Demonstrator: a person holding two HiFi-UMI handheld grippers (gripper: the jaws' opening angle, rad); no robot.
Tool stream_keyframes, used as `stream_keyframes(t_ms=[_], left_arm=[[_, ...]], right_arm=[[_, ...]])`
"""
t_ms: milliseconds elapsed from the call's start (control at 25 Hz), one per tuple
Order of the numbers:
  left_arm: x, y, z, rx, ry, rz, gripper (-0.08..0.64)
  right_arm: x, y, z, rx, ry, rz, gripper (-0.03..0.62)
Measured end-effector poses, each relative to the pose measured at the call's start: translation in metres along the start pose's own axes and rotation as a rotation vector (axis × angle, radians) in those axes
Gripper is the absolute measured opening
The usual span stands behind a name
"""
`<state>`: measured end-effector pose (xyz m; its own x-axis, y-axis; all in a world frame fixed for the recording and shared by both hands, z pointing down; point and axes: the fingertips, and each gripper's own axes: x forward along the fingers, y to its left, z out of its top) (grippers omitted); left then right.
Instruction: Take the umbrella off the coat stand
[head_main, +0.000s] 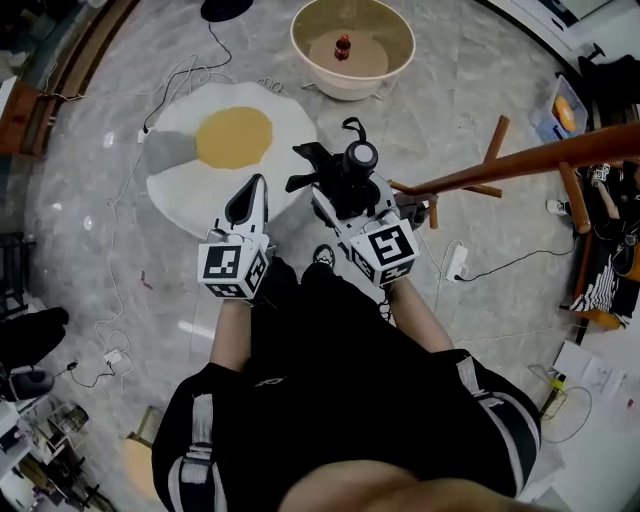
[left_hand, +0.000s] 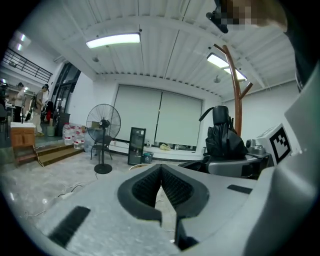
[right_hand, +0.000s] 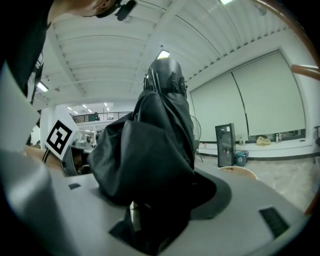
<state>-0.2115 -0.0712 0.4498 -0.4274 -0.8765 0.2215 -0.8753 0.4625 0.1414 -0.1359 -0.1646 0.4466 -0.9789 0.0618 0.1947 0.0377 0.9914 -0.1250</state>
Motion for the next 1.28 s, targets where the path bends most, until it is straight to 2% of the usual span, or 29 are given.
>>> stream_keyframes(t_ms=[240,520,800,1280], left_arm=[[-0.012,0.000,0.033,0.069,-0.063,-0.012,0.005],[-0.030,0.023,0.076,0.087,-0.150,-0.026,0.005],[-0.045,0.035,0.077,0.074,-0.155,-0.060,0.005],[-0.052,0.049,0.077,0.064,-0.155,-0.101,0.005]], right_arm=[[0.004,0.007,0.019,-0.023,-0.045,-0.004,0.284],[0.014,0.030,0.042,-0.043,-0.080,-0.035,0.284],[0.017,0.049,0.056,-0.035,-0.132,-0.060,0.282],[0.022,0.059,0.058,-0.066,-0.108,-0.121,0.282]])
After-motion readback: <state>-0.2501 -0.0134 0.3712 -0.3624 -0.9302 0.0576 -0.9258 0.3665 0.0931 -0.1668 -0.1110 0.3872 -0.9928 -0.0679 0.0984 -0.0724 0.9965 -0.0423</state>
